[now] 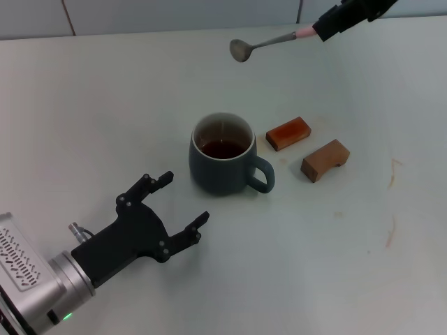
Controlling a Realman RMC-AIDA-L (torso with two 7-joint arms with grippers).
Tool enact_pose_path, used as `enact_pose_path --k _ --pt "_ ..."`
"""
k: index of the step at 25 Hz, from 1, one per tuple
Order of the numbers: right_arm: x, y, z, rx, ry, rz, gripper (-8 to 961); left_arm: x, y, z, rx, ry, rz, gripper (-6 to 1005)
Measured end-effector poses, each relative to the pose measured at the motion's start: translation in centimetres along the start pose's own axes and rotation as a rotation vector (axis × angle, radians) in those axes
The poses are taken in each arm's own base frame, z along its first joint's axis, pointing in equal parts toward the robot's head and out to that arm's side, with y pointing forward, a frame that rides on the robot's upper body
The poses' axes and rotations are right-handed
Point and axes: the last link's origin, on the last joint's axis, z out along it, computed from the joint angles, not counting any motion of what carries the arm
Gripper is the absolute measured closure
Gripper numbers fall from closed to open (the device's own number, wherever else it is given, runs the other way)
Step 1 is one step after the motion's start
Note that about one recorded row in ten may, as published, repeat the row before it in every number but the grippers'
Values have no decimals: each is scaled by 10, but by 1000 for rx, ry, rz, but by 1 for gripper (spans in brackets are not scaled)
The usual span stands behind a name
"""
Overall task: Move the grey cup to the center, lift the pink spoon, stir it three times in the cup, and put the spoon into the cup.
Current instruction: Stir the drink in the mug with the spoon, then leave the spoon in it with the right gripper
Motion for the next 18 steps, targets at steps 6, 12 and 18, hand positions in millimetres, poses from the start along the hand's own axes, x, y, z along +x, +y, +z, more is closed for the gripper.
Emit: enact_pose_path --k 6,12,18 --pt "-10 -2 1 -14 54 5 837 0 0 1 -1 1 -6 140" --pt "-12 -2 10 -61 101 12 837 0 -2 1 -3 -2 -22 140" --pt "-10 -3 27 -79 169 20 837 1 -2 1 -3 1 -22 140"
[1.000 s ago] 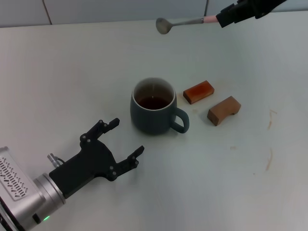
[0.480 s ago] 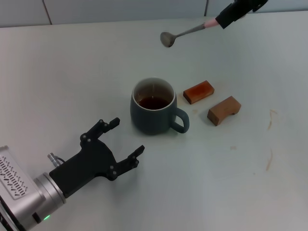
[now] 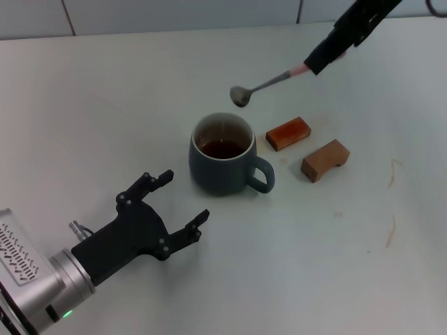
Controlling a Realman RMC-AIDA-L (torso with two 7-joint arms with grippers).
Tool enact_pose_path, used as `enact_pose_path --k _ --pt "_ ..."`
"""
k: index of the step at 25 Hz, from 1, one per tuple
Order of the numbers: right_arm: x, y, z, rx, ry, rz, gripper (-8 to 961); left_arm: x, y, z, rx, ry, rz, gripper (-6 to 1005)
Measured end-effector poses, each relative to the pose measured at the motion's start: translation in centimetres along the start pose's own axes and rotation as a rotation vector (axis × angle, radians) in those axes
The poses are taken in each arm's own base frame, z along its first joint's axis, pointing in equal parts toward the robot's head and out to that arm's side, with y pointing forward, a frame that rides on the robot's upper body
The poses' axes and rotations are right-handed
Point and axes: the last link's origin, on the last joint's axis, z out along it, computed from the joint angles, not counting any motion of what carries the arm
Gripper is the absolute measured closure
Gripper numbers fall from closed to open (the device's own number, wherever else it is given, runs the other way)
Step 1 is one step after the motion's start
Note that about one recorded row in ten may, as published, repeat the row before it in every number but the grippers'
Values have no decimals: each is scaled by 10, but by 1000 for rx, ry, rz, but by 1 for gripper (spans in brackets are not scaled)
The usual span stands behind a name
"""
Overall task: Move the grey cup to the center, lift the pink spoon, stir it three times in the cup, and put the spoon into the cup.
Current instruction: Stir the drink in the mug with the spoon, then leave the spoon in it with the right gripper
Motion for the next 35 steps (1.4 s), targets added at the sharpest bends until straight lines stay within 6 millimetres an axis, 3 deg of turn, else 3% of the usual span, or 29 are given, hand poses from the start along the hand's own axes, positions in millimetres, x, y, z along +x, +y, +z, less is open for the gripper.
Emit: enact_pose_path --k 17,28,35 --pt "-12 -6 58 24 139 -13 837 2 0 3 -5 6 3 140" --pt "-21 -10 85 86 203 -28 836 2 0 4 -12 6 5 140" --pt "-29 1 103 73 236 -62 837 2 1 4 -17 6 7 140"
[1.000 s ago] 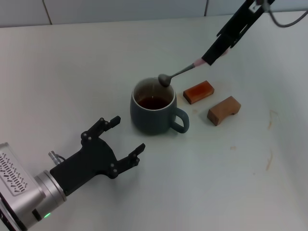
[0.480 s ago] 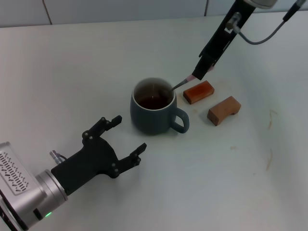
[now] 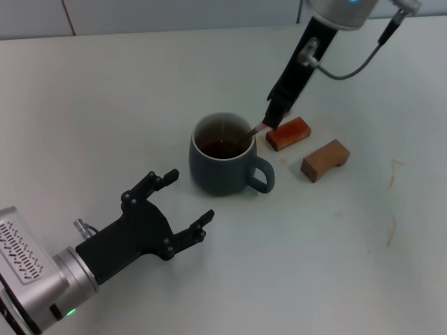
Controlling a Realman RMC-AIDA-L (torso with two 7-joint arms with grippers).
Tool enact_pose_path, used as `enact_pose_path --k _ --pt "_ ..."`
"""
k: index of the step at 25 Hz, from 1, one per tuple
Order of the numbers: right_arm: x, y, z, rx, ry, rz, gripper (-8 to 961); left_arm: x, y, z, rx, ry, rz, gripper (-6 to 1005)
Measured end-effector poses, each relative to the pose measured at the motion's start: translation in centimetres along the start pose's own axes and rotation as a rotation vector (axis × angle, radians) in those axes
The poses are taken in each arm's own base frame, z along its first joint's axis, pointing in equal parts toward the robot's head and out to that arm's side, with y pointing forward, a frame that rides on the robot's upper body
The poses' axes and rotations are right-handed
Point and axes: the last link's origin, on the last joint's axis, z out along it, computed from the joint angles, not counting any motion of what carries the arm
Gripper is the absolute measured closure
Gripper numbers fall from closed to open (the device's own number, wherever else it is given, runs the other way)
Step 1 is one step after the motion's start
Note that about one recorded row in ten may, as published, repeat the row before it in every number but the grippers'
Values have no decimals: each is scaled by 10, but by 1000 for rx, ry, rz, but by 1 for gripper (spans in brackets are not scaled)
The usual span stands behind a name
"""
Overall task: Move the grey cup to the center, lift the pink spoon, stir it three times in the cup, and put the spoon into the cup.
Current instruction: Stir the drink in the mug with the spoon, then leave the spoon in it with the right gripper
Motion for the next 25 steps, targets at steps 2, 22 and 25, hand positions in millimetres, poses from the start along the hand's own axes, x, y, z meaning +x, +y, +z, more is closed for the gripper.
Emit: enact_pose_path --k 2,22,25 --pt "-5 5 3 -5 -1 -15 837 0 0 0 0 0 1 140" --pt "-13 3 12 58 32 -32 837 -1 2 -2 1 2 3 140" --pt "-16 10 14 42 42 -50 836 0 2 -1 -2 2 6 140"
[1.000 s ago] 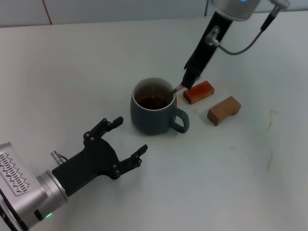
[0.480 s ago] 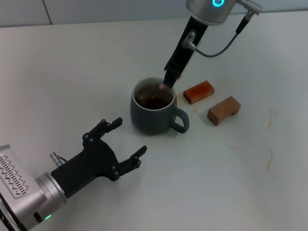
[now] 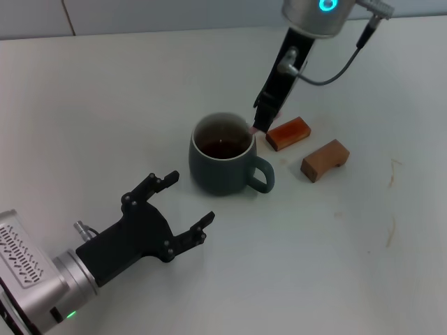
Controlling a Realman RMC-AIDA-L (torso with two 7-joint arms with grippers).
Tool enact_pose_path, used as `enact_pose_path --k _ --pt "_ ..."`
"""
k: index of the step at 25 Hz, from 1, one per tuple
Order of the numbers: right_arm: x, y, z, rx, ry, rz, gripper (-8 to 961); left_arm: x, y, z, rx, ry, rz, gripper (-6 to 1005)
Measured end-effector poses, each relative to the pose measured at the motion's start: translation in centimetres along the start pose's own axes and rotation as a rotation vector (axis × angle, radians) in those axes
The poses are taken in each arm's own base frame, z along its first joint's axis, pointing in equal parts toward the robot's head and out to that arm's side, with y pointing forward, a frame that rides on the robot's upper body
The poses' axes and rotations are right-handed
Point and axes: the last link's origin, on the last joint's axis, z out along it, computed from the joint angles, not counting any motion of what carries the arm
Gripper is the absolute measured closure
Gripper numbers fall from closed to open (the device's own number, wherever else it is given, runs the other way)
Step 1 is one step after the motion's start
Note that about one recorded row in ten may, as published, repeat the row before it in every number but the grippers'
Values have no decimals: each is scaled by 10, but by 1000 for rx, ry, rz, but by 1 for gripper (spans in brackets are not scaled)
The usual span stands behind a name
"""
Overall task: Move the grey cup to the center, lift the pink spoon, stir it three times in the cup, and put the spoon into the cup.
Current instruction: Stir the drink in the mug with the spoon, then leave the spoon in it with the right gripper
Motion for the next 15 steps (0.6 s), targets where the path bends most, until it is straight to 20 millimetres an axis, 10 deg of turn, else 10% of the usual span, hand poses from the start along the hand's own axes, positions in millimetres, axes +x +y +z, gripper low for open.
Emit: enact_pose_path --k 15 --pt "-9 -1 1 35 -24 -16 837 -1 3 -1 -9 0 -3 140"
